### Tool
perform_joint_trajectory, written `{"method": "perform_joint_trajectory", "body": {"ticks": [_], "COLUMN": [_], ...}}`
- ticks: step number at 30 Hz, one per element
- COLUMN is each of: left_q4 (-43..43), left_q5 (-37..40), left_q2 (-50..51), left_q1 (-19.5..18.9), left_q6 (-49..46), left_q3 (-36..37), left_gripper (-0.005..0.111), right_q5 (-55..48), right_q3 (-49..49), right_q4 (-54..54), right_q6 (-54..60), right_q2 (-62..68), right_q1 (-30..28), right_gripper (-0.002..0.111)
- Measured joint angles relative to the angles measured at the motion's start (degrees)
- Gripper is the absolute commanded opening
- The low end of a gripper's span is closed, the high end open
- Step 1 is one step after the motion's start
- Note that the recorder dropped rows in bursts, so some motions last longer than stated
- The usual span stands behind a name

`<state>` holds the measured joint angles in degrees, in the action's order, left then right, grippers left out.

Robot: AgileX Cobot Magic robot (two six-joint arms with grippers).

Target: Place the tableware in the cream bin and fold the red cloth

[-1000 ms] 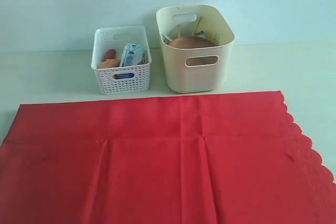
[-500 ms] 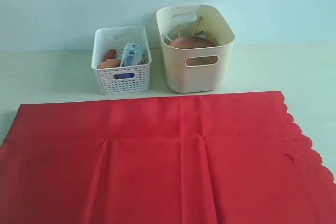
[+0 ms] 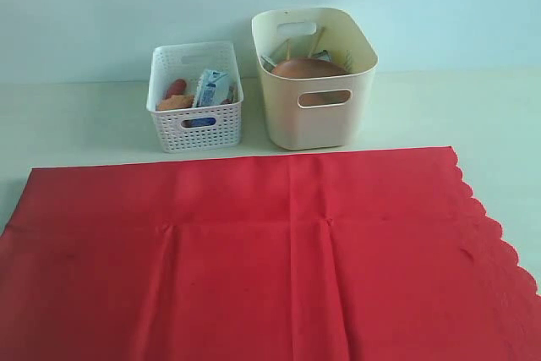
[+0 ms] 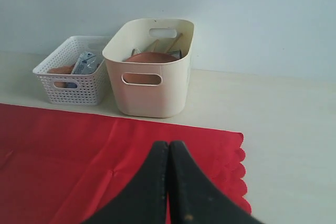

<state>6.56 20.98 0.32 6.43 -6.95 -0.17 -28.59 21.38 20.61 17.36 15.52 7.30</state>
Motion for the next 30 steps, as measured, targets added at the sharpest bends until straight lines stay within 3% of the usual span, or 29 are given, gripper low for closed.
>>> {"method": "perform_joint_trajectory", "body": {"ticks": [19,30], "left_q4": [0.0,0.0], "left_q5": [0.04,0.13], "left_q2": [17.08,28.25], "left_q1": [0.0,0.0], "left_q6": [0.0,0.0], "left_q3": [-9.62,-21.16], "left_gripper": [0.0,0.0], "right_q5": [0.0,-0.29], "right_q3": [0.0,0.0], "right_q4": [1.48,1.52], "right_q6": [0.0,0.0], "right_q2": [0.0,-1.38], "right_q1": [0.0,0.0], "right_gripper": [0.0,0.0]}}
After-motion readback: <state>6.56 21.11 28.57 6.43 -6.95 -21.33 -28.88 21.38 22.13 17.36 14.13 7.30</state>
